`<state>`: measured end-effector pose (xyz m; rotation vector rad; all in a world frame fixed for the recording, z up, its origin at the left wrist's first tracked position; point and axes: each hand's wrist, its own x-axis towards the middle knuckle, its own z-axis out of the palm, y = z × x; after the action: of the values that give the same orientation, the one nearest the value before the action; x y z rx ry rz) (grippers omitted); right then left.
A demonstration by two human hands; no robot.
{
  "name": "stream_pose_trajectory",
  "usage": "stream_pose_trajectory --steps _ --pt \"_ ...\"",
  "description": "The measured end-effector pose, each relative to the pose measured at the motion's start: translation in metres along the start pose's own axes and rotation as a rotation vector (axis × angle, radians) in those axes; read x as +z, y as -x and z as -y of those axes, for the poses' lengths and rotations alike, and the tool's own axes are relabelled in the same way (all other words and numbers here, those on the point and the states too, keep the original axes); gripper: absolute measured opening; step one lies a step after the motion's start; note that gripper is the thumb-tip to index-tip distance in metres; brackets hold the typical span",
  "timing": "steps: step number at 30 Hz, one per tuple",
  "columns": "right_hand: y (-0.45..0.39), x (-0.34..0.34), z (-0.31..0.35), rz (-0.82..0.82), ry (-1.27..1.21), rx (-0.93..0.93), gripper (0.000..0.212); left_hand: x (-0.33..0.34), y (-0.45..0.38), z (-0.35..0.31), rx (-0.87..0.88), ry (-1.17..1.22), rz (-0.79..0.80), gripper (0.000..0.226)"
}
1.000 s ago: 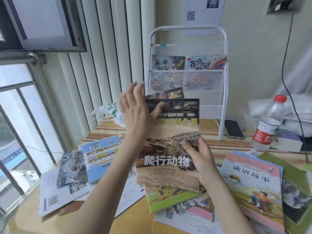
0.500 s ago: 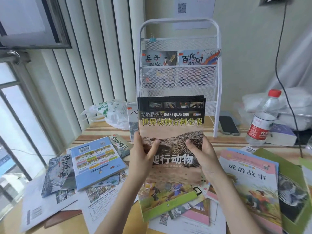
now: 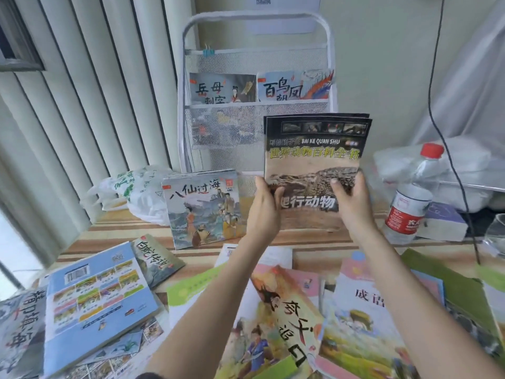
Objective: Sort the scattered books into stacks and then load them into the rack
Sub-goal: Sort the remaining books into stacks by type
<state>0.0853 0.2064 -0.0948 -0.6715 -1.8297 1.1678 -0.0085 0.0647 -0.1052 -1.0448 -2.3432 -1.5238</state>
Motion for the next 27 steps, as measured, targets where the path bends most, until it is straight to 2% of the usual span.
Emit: stream_pose_trajectory --steps 3,6,7,12,16,21,25,27 --pt "-0.007 0.002 -0.038 0.036 0.108 0.108 0.056 0.031 -0.002 0.02 -0.045 0.079 0.038 0.018" --pt "-0.008 0.001 -0.078 0.116 0.199 0.145 0.018 0.042 -0.002 0.042 -0.063 0.109 0.025 0.009" --pt "-0.01 0.001 -0.085 0.121 0.213 0.156 0.016 0.045 -0.002 0.05 -0.073 0.088 0.054 0.009" --pt "-0.008 0.002 -0.084 0.071 0.234 0.15 0.02 0.049 0.004 0.065 -0.199 -0.042 0.189 0.024" --pt "-0.003 0.0 -0.083 0.101 0.352 0.119 0.014 0.04 0.008 0.052 -0.276 -0.049 0.261 0.022" --pt "-0.005 -0.012 -0.066 0.261 0.568 0.236 0.037 0.028 0.01 0.036 -0.365 -0.198 0.397 0.024" --pt "0.01 -0.043 -0.043 0.209 0.626 0.199 0.051 0.012 0.017 0.027 -0.335 -0.346 0.387 0.038" --pt "0.029 -0.057 -0.033 0.333 0.717 0.216 0.056 0.002 0.033 0.024 -0.291 -0.424 0.381 0.042"
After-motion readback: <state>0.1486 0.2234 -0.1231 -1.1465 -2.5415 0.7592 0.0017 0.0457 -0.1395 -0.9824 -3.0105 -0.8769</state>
